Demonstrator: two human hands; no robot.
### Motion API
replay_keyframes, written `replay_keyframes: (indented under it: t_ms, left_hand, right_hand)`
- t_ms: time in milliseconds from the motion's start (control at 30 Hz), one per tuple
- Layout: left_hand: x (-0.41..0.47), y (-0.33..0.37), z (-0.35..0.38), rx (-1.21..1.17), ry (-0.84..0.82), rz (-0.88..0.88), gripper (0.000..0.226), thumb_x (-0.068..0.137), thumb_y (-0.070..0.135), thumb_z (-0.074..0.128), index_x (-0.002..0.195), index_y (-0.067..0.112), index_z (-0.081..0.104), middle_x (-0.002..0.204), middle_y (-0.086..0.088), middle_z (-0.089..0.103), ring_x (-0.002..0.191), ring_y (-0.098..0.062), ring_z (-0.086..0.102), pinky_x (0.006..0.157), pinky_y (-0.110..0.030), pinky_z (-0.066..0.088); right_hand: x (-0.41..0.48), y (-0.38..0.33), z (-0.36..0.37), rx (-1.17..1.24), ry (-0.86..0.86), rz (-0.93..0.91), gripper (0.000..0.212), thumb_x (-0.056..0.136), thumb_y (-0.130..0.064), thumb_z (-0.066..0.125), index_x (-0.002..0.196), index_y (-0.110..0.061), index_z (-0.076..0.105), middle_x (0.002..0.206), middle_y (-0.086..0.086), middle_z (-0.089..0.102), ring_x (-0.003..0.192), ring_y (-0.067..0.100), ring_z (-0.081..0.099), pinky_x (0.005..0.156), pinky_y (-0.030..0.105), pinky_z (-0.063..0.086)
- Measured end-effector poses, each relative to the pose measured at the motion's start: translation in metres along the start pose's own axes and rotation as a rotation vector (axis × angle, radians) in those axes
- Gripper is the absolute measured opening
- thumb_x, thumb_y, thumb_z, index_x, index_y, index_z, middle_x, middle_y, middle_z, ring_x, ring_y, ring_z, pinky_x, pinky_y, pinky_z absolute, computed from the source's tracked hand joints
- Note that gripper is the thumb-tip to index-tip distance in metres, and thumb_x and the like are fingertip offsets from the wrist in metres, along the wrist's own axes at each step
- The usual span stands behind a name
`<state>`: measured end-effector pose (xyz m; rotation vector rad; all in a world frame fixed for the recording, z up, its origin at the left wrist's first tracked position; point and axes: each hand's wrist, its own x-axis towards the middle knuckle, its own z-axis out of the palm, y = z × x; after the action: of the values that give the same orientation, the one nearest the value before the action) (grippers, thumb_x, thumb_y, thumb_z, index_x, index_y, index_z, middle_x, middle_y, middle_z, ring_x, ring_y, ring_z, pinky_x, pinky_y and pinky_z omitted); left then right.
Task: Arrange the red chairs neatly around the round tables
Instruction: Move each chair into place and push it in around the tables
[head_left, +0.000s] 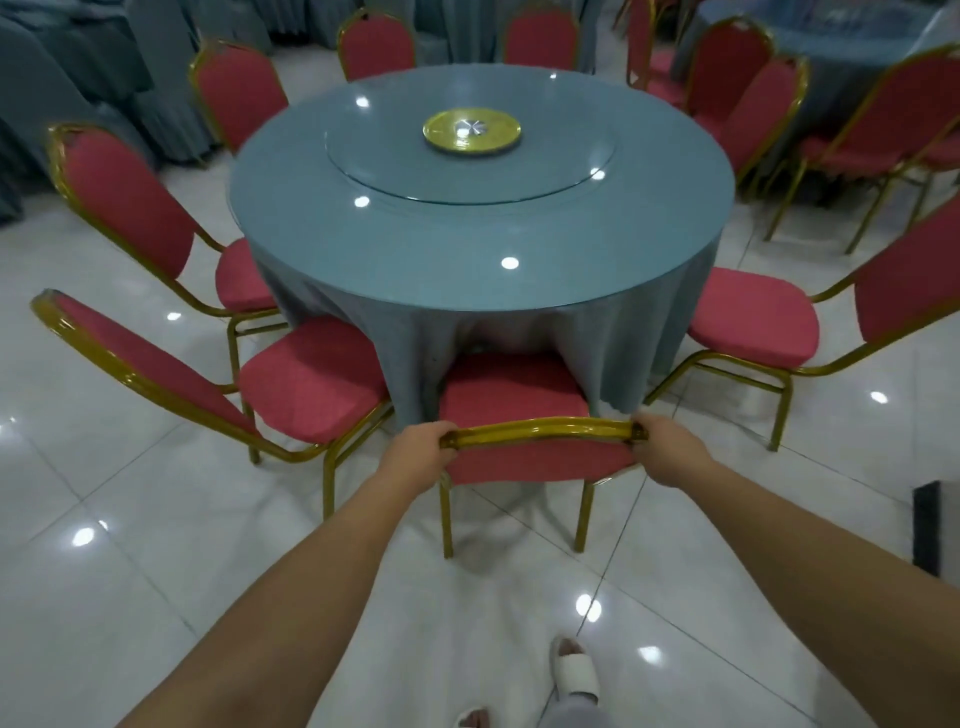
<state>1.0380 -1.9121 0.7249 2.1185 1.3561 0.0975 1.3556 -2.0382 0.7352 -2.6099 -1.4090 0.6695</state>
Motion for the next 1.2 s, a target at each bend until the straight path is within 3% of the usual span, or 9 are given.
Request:
replay_keyframes:
  t_ms: [167, 267, 367, 400, 467, 567, 667, 900, 1200]
  left_hand:
    - [-0.021, -0.005, 0.012, 0.033, -0.016, 0.010, 0.022, 0.091, 0.029, 0.065, 0.113, 0.031, 0.066, 0.095, 0.005, 0.067, 0.089, -0.018, 0.064, 0.079, -0.038, 0.054]
    - [-0.025, -0.005, 0.012, 0.023, -0.034, -0.012, 0.028, 0.093, 0.032, 0.064, 0.121, 0.033, 0.063, 0.102, 0.007, 0.067, 0.093, -0.015, 0.063, 0.080, -0.036, 0.053]
    - [-0.028, 0.001, 0.011, -0.037, -0.062, -0.053, 0.027, 0.093, 0.030, 0.064, 0.120, 0.035, 0.063, 0.102, 0.005, 0.066, 0.094, -0.017, 0.063, 0.082, -0.036, 0.054]
    - [-0.030, 0.006, 0.010, -0.066, -0.078, -0.071, 0.025, 0.092, 0.031, 0.064, 0.117, 0.037, 0.062, 0.100, 0.005, 0.066, 0.093, -0.017, 0.063, 0.082, -0.036, 0.055]
    - [-0.033, 0.022, 0.008, -0.090, -0.107, -0.083, 0.040, 0.090, 0.041, 0.066, 0.128, 0.037, 0.057, 0.110, 0.003, 0.065, 0.103, -0.018, 0.062, 0.092, -0.038, 0.052]
    - [-0.030, 0.063, 0.008, -0.089, -0.090, -0.017, 0.063, 0.088, 0.052, 0.066, 0.145, 0.034, 0.046, 0.132, 0.002, 0.054, 0.123, -0.018, 0.052, 0.107, -0.040, 0.043]
    - [-0.009, 0.125, 0.014, -0.104, -0.093, 0.084, 0.060, 0.089, 0.049, 0.066, 0.144, 0.034, 0.047, 0.141, 0.005, 0.048, 0.130, -0.015, 0.046, 0.109, -0.031, 0.038]
    - [0.058, 0.274, 0.076, -0.087, -0.190, 0.278, 0.057, 0.088, 0.041, 0.069, 0.141, 0.035, 0.049, 0.141, 0.005, 0.054, 0.122, -0.009, 0.052, 0.104, -0.025, 0.039]
    - [0.125, 0.411, 0.191, -0.008, -0.499, 0.409, 0.058, 0.089, 0.052, 0.064, 0.143, 0.045, 0.042, 0.148, 0.014, 0.042, 0.135, -0.009, 0.040, 0.107, -0.028, 0.034]
  right_hand:
    - [0.012, 0.015, 0.013, 0.003, 0.026, -0.003, 0.015, 0.093, -0.015, 0.055, 0.091, -0.029, 0.056, 0.090, 0.001, 0.061, 0.073, 0.013, 0.056, 0.063, 0.031, 0.051]
    - [0.019, 0.014, 0.016, 0.095, -0.023, -0.023, 0.011, 0.094, -0.022, 0.060, 0.102, -0.029, 0.057, 0.109, 0.003, 0.059, 0.088, 0.017, 0.057, 0.076, 0.036, 0.054]
    - [0.007, 0.019, 0.020, 0.160, -0.080, -0.050, 0.061, 0.087, -0.038, 0.067, 0.141, -0.032, 0.041, 0.148, 0.006, 0.037, 0.132, 0.034, 0.039, 0.110, 0.052, 0.039]
    - [-0.001, 0.022, 0.021, 0.196, -0.089, -0.073, 0.077, 0.084, -0.042, 0.070, 0.149, -0.035, 0.030, 0.157, 0.002, 0.026, 0.141, 0.035, 0.027, 0.115, 0.054, 0.031]
    - [-0.015, 0.031, 0.019, 0.320, -0.100, -0.109, 0.087, 0.083, -0.049, 0.071, 0.153, -0.044, 0.020, 0.164, -0.005, 0.010, 0.149, 0.032, 0.011, 0.118, 0.055, 0.022]
    - [-0.030, 0.054, 0.010, 0.490, -0.135, -0.121, 0.074, 0.084, -0.058, 0.068, 0.146, -0.056, 0.027, 0.166, -0.007, 0.005, 0.151, 0.027, 0.012, 0.117, 0.054, 0.024]
    - [-0.036, 0.084, -0.013, 0.538, -0.109, -0.101, 0.054, 0.086, -0.062, 0.063, 0.135, -0.057, 0.041, 0.165, -0.003, 0.016, 0.150, 0.023, 0.018, 0.117, 0.049, 0.026]
    - [-0.041, 0.194, -0.076, 0.596, 0.068, -0.010, 0.060, 0.091, -0.052, 0.063, 0.145, -0.034, 0.043, 0.156, -0.004, 0.035, 0.142, 0.018, 0.035, 0.113, 0.040, 0.035]
    - [-0.033, 0.336, -0.108, 0.782, 0.254, 0.206, 0.057, 0.090, -0.050, 0.065, 0.142, -0.036, 0.046, 0.148, -0.009, 0.043, 0.126, 0.004, 0.040, 0.103, 0.026, 0.034]
